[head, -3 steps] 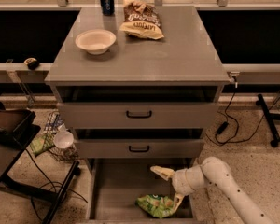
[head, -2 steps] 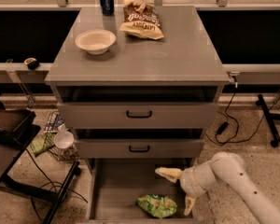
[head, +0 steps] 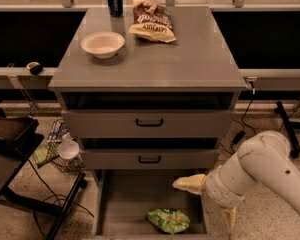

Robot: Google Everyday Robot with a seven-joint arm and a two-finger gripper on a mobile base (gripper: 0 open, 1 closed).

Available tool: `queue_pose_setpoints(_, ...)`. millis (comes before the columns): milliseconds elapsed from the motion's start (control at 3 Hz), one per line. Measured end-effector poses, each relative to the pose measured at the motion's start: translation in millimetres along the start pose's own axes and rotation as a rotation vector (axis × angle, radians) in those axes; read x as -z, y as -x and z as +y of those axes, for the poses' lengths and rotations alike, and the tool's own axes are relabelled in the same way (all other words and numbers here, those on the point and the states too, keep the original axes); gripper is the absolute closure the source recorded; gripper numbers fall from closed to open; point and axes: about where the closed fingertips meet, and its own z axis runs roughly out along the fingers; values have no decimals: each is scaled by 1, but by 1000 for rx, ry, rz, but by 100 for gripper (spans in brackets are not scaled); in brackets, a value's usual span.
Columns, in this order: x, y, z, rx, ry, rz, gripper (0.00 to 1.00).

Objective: Place green rice chip bag into bottom drawer

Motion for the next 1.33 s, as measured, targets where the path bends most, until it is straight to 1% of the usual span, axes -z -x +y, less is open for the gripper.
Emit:
queue_pose_setpoints(333,67,-46,28,67,-66,-100,0)
queue_pose_setpoints(667,122,-90,69,129,-101,-182,0)
queue_pose_setpoints(1000,177,-117,110,131,-60,-291,0)
queue_pose_setpoints(1333,227,-125,137,87,92,-427,0)
